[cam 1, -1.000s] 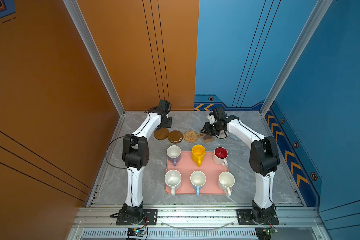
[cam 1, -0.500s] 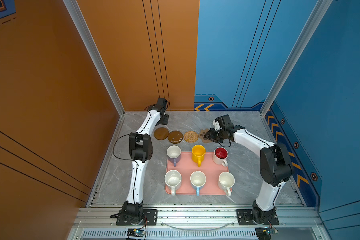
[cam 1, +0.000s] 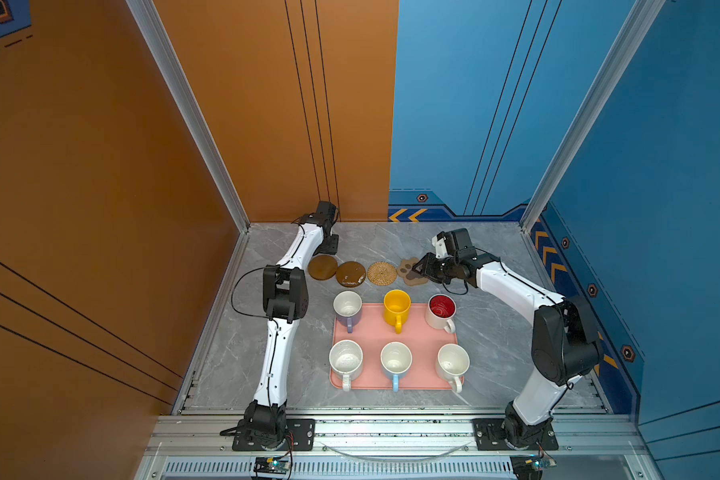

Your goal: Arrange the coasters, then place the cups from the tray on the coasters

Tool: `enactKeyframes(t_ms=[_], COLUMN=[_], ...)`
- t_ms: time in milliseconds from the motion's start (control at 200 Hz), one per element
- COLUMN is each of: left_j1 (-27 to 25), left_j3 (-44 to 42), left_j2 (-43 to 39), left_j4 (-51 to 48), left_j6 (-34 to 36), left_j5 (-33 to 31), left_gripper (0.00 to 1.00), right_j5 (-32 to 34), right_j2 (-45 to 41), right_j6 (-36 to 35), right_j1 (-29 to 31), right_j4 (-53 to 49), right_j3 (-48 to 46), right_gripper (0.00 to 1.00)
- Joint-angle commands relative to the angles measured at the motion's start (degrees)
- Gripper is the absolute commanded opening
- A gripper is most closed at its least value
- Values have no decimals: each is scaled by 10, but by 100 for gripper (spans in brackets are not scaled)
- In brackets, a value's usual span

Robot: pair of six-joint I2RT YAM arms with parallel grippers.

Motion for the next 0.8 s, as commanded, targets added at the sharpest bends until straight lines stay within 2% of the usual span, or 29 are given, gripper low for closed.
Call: enactKeyframes(t_ms=[0,796], left_j1=[6,10], left_j3=[-9,-31], left_j2=[10,28], left_j4=[-16,-50], left_j6=[7,-4], left_j5=[9,39], left_gripper=[50,48], right_j5=[6,3], right_j2=[-12,-28], right_j6=[11,28], right_j1=[-2,0], right_j4=[12,36], right_j3=[-12,-39], right_gripper=[33,32])
